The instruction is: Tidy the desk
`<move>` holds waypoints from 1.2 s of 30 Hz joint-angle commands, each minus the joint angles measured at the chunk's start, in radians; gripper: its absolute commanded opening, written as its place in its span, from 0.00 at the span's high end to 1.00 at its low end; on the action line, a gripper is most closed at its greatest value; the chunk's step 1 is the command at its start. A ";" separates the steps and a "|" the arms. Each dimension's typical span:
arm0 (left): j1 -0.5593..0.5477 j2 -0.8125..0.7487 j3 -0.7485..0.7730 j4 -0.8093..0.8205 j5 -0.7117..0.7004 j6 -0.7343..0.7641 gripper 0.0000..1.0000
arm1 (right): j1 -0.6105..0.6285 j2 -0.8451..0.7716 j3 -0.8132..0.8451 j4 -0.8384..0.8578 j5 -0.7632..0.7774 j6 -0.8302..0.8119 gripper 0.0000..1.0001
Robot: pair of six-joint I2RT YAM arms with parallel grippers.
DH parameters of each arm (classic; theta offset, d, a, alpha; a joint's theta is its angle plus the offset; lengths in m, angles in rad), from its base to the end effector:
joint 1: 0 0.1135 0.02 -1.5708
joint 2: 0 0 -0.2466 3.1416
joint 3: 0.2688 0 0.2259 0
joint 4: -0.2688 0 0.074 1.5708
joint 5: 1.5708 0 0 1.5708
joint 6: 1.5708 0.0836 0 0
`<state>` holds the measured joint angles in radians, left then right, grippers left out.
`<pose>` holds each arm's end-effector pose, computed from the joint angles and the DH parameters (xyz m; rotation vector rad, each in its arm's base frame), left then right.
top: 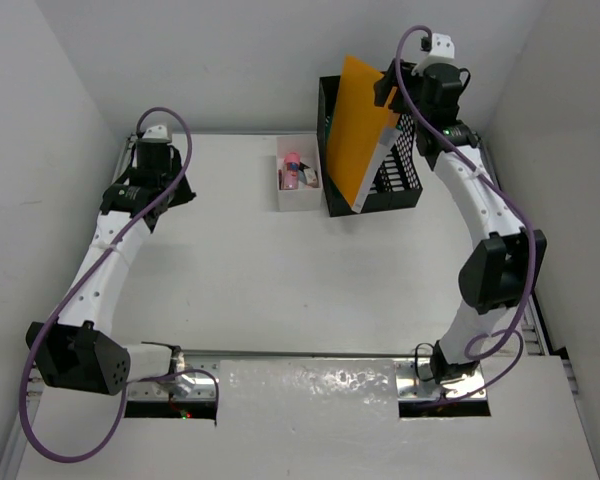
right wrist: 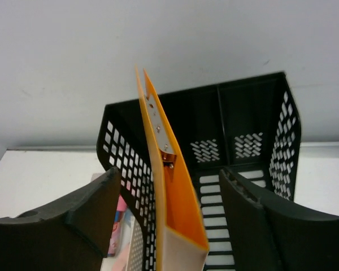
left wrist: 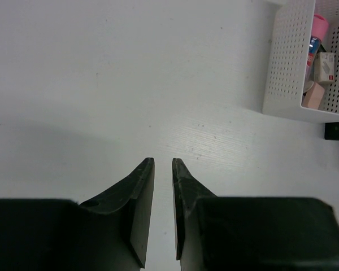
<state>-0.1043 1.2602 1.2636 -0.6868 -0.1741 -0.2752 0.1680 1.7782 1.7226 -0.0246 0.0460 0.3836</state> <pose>0.2834 -0.0151 0.3103 -0.2837 2.2239 -0.0088 0.4429 0.0712 0.3900 0.2142 1.6510 0.3814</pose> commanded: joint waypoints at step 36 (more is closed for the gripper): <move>0.000 -0.002 -0.006 0.012 -0.021 -0.045 0.83 | 0.025 -0.233 -0.357 0.501 -0.179 0.012 1.00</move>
<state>-0.1043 1.2560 1.2598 -0.6807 -0.1978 -0.3012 0.1795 1.6035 1.3781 0.2676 -0.1310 0.4164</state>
